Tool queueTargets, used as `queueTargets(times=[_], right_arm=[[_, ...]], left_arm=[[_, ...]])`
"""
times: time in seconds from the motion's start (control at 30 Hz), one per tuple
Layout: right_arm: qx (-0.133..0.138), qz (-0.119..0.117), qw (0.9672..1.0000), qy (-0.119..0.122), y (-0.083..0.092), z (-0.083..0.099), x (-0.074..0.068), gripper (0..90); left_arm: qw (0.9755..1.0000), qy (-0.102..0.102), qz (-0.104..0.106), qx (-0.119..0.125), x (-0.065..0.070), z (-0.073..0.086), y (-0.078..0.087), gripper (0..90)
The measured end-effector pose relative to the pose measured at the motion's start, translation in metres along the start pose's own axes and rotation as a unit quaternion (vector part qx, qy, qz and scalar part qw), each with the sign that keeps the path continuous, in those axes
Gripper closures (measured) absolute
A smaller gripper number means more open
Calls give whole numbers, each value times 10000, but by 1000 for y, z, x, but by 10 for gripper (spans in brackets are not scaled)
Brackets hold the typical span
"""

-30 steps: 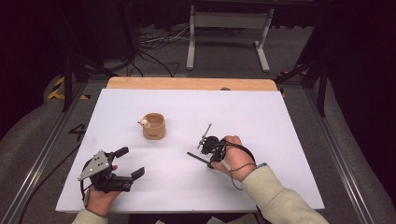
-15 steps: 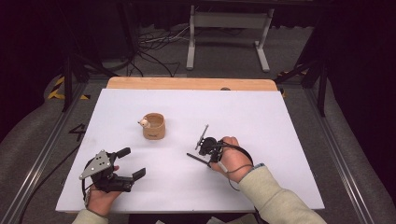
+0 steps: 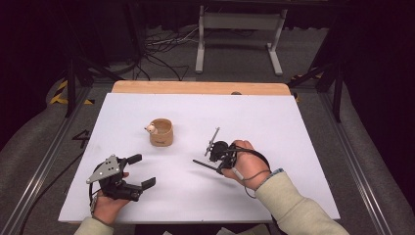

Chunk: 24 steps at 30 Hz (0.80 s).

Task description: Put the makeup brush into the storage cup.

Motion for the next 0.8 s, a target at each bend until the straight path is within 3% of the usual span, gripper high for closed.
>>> queueTargets(times=[0.3,0.47,0.57,0.8], right_arm=[[78,-116,9983,562,24,-3,-10,844],[65,-147,9952,967,40,-9,-19,844],[78,-235,9934,1122,48,-12,-23,844],[-1,-305,9887,1466,59,-15,-32,844]], left_arm=[[9986,-310,415,-121,10,-11,-12,44],[9951,-549,792,-238,19,-22,-25,78],[9929,-687,916,-313,23,-24,-33,107],[9879,-746,1310,-354,31,-30,-45,175]])
Point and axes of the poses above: each handheld gripper's, and its own axes: y roughly backward along the jaws, z roughly out of its underside, x roughly to its right, the point moved 2 cm from there along -y, roughly forward along the jaws, and after that the axes turned 1 degree about -z, right-handed, at the moved point
